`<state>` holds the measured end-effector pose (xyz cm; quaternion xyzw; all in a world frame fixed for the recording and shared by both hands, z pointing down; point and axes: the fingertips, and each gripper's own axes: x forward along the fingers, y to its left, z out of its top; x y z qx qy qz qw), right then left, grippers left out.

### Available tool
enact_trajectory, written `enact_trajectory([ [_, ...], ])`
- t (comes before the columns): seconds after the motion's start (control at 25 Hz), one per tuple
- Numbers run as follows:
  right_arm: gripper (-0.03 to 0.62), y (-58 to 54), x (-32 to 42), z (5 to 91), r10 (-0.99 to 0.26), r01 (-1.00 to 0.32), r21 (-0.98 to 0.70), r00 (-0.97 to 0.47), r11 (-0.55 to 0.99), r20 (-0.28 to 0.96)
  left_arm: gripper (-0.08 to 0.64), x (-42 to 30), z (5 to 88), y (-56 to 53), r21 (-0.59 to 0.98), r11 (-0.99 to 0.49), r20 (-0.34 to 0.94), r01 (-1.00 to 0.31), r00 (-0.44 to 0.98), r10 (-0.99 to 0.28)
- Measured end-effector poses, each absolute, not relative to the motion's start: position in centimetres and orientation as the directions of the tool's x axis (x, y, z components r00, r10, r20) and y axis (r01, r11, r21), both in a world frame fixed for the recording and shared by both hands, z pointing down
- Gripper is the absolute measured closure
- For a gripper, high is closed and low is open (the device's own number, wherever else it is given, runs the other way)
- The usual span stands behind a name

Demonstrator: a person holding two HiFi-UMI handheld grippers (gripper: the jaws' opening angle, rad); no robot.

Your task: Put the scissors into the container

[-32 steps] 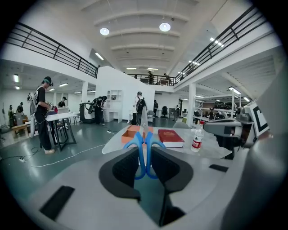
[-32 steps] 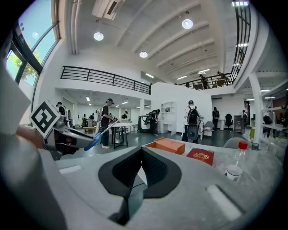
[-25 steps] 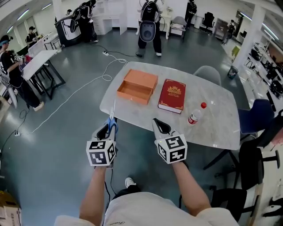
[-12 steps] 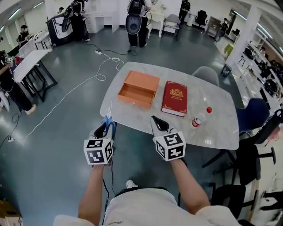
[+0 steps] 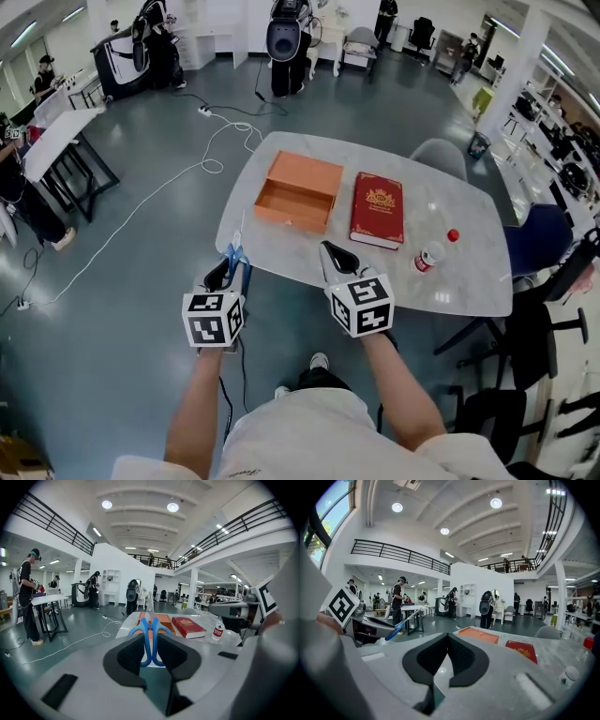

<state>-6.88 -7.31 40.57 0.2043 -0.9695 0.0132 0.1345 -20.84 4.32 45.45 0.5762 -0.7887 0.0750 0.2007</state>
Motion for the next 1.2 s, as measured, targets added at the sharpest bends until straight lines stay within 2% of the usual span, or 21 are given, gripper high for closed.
enact_trajectory([
  [0.4, 0.588, -11.9, -10.4, 41.5, -0.390, -0.405, -0.009, -0.885, 0.914, 0.256, 0.476, -24.0, 46.2, 0.1, 0.087, 0.315, 0.425, -0.945, -0.251, -0.870],
  [1.2, 0.588, -29.3, -16.3, 42.5, -0.378, -0.400, -0.032, -0.887, 0.916, 0.264, 0.475, -29.1, 46.7, -17.7, 0.048, 0.292, 0.459, -0.955, -0.238, -0.856],
])
